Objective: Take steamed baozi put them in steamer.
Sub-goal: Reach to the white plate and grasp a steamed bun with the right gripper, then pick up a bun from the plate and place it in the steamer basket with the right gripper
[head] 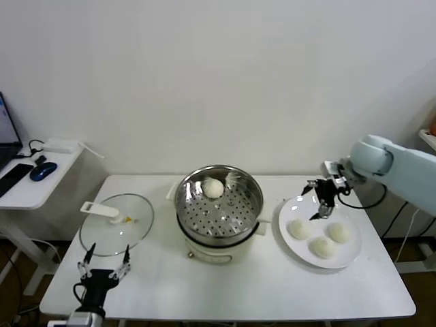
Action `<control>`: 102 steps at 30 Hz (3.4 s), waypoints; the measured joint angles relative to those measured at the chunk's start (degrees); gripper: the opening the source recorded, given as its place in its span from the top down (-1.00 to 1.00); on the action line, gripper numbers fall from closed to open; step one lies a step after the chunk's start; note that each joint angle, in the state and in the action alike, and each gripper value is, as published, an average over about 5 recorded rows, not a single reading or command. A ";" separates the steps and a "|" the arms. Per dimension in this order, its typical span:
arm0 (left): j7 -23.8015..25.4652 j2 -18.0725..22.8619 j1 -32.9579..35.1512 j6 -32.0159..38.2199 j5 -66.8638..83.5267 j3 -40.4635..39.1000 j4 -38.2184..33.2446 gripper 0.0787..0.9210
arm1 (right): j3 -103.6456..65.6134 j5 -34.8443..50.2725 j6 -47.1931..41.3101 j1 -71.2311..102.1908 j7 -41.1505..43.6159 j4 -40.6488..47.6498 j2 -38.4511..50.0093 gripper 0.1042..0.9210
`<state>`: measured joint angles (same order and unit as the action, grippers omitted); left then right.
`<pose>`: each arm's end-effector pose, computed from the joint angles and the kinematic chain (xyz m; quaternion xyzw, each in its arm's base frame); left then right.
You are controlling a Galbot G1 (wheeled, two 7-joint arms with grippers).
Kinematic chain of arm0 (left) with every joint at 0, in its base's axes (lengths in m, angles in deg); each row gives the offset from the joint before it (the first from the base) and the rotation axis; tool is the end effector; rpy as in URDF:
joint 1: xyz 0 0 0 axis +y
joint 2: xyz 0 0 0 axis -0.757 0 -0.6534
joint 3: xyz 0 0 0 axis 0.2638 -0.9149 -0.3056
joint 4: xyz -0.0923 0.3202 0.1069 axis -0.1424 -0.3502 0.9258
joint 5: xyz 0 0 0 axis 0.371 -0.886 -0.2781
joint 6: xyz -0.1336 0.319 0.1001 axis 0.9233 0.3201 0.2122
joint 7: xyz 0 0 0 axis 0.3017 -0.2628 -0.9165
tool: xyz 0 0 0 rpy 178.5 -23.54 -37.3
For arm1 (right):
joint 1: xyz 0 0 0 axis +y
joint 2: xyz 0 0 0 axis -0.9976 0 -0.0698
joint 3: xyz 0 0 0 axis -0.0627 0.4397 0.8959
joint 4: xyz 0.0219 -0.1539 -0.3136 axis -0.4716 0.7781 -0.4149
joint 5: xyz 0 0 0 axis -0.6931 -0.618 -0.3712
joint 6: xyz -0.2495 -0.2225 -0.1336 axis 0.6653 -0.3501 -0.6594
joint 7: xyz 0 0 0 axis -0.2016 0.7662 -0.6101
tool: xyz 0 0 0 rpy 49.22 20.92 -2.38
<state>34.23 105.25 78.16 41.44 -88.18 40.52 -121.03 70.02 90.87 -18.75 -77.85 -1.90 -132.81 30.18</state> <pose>0.1409 0.0901 -0.3461 0.0468 -0.9894 -0.1214 0.0639 0.5129 -0.1671 -0.1349 0.5248 -0.5914 0.4767 0.3843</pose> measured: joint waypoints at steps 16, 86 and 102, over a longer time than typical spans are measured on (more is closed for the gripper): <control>-0.08 0.02 -0.05 0.02 0.51 0.60 0.13 -0.77 | -5.34 -5.30 -1.97 10.34 -1.15 11.68 -8.19 -0.76; -1.54 0.75 -1.43 -1.82 2.39 -0.59 -2.25 -0.77 | 17.05 21.62 -4.46 -23.45 1.30 3.53 -17.03 -0.17; -2.33 1.53 -0.89 -3.01 2.64 -0.54 -5.84 -0.77 | 17.20 27.08 -6.21 -20.34 -0.80 10.47 -36.53 -0.18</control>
<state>31.91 106.77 77.27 38.44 -85.54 39.98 -126.87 87.22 117.95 -24.96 -98.19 -2.70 -122.33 -6.35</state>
